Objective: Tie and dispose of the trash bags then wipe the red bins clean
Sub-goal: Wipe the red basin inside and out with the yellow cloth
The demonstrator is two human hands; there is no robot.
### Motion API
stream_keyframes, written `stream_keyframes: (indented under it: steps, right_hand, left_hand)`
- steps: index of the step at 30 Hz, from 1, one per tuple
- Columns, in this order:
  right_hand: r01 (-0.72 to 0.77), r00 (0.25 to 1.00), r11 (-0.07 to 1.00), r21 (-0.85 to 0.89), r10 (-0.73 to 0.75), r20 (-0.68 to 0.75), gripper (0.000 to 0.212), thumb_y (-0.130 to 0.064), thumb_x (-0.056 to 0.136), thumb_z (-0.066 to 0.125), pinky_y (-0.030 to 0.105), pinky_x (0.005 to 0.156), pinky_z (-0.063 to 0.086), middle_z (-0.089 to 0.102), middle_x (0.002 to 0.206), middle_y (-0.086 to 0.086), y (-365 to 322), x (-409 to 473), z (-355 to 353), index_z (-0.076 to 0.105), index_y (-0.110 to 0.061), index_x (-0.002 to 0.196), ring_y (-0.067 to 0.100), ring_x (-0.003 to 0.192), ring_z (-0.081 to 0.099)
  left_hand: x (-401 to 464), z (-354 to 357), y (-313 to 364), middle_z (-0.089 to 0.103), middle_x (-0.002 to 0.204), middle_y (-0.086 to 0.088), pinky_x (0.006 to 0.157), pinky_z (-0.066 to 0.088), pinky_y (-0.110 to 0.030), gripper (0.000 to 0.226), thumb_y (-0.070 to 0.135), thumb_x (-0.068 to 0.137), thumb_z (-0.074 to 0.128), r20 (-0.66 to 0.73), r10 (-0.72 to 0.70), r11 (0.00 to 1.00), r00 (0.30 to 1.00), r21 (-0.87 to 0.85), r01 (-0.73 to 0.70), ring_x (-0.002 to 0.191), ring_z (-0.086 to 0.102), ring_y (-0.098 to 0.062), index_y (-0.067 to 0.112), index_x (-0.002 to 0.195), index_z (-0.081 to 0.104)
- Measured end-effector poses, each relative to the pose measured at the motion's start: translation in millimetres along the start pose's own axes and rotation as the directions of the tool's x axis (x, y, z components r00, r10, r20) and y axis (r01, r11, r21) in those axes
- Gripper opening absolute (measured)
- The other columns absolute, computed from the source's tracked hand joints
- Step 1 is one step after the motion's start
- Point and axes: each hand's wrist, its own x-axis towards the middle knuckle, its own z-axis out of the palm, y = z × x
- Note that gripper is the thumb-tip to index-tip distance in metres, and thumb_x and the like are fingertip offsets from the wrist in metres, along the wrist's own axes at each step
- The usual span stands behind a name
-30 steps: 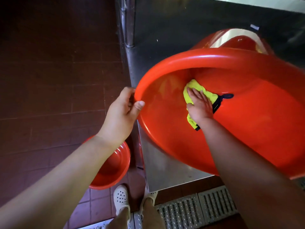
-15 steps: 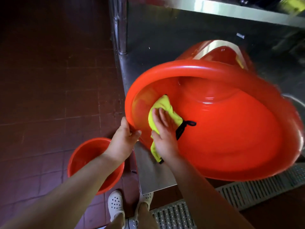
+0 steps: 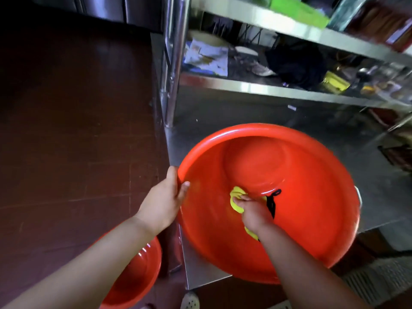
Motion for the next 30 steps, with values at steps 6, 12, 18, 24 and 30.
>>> stream_keyframes:
  steps: [6, 12, 18, 24, 30]
  right_hand:
    - [-0.142, 0.954, 0.966, -0.215, 0.076, -0.290, 0.065, -0.012, 0.085, 0.047, 0.030, 0.114, 0.017, 0.036, 0.150, -0.010, -17, -12, -56, 0.035, -0.043, 0.142, 0.020, 0.130, 0.040]
    - [-0.160, 0.876, 0.961, -0.227, 0.032, -0.480, 0.065, -0.017, 0.086, 0.050, 0.033, 0.094, 0.032, 0.028, 0.153, -0.011, -37, 18, -105, 0.032, -0.042, 0.143, 0.021, 0.124, 0.038]
    - [-0.198, 0.908, 0.948, -0.247, 0.083, -0.411, 0.063, -0.021, 0.092, 0.050, 0.036, 0.101, 0.027, 0.018, 0.157, -0.003, -47, 74, -95, 0.024, -0.035, 0.147, 0.024, 0.133, 0.027]
    - [-0.068, 0.928, 0.974, -0.217, -0.019, -0.373, 0.061, -0.018, 0.091, 0.049, 0.042, 0.103, 0.016, 0.012, 0.159, -0.001, -64, 119, -46, 0.028, -0.035, 0.146, 0.027, 0.142, 0.015]
    - [0.259, 0.933, 0.860, -0.439, -0.341, -0.116, 0.058, -0.015, 0.076, 0.034, 0.047, 0.097, 0.042, 0.050, 0.141, 0.004, -75, 119, -5, 0.060, -0.031, 0.125, 0.033, 0.128, 0.047]
  left_hand:
    - [5, -31, 24, 0.058, 0.066, -0.007, 0.055, 0.047, -0.042, 0.021, 0.037, 0.096, 0.041, -0.057, 0.026, 0.999, 0.998, 0.023, -0.025, 0.059, 0.059, -0.025, 0.017, 0.095, 0.035]
    - [29, -40, 28, 0.063, 0.073, -0.002, 0.059, 0.051, -0.032, 0.023, 0.030, 0.087, 0.062, -0.082, -0.113, 0.987, 0.990, -0.125, 0.102, 0.064, 0.063, -0.014, 0.017, 0.093, 0.043]
    - [40, -43, 8, 0.065, 0.073, -0.001, 0.051, 0.049, -0.017, 0.020, 0.018, 0.085, 0.062, -0.090, -0.224, 0.953, 0.970, -0.231, 0.199, 0.060, 0.064, -0.004, 0.031, 0.091, 0.048]
    - [53, -46, 6, 0.065, 0.075, -0.008, 0.058, 0.053, -0.035, 0.022, 0.008, 0.084, 0.060, -0.072, -0.291, 0.885, 0.954, -0.398, 0.240, 0.059, 0.063, -0.020, 0.026, 0.096, 0.056]
    - [68, -44, 21, 0.064, 0.071, -0.001, 0.059, 0.053, -0.037, 0.023, 0.006, 0.078, 0.068, -0.114, -0.306, 0.912, 0.945, -0.318, 0.257, 0.061, 0.063, -0.015, 0.022, 0.088, 0.055]
